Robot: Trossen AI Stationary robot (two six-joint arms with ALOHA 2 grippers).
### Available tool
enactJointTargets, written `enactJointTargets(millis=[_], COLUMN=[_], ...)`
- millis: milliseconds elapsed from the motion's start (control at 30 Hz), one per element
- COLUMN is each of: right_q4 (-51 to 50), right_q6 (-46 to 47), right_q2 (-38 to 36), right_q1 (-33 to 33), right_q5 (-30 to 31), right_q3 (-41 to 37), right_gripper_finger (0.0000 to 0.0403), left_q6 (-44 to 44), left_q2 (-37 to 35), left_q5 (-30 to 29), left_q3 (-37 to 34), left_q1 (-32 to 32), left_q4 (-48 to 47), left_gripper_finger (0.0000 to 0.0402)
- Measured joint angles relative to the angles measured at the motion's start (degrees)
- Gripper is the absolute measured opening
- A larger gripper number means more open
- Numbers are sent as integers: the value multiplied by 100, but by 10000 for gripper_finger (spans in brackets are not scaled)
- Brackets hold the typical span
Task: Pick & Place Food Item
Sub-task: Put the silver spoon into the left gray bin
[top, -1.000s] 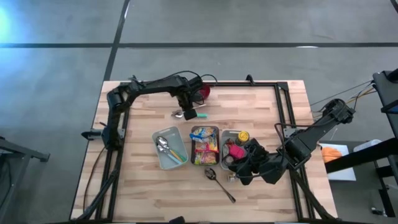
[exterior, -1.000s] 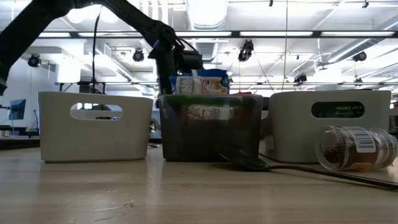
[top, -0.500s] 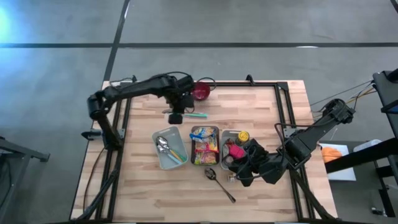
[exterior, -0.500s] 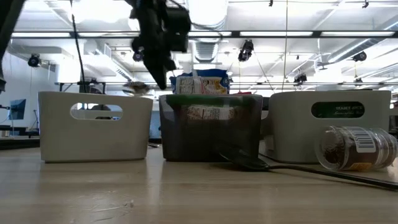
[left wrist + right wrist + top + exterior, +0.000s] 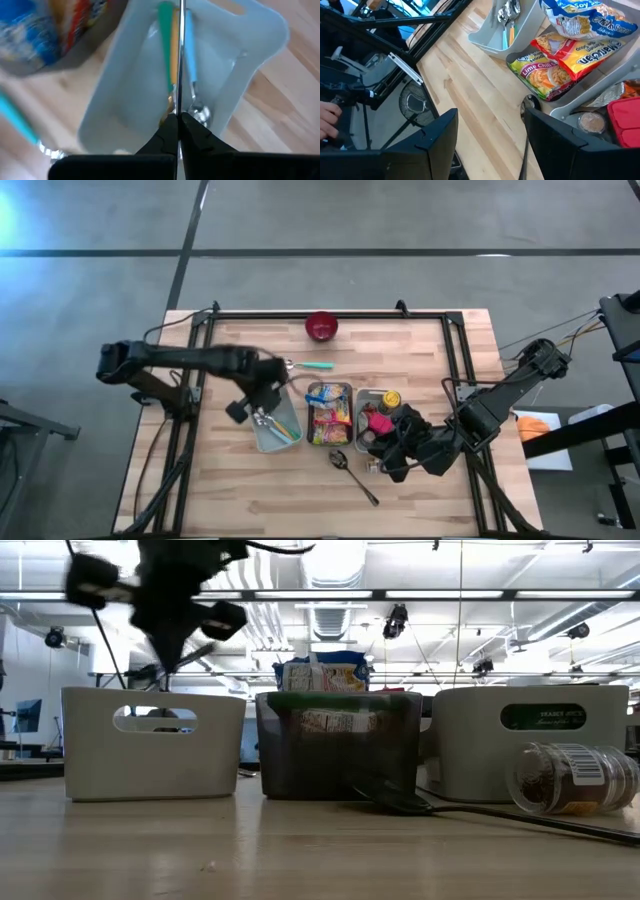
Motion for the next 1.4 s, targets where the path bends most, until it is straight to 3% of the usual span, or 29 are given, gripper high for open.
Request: enactJointTargets(millis=[267,933,1400], right_q4=[-13,136,162], right_q6=[-90,24,175], right_q2=[2,22,109], right_q1=[0,13,11], right_q5=[-2,-20,9], right_q3=[0,0,-24], right_gripper_finger=[225,225,225], left_q6=[-134,-500,-541], left_q2=[-118,-110,-104], left_q5=[-18,36,24], left_q3=[-711,-1899,-2154], left_q1=[-633,-623,-587], left_q4=[1063,2601,2601], left_gripper_finger=[0,0,0])
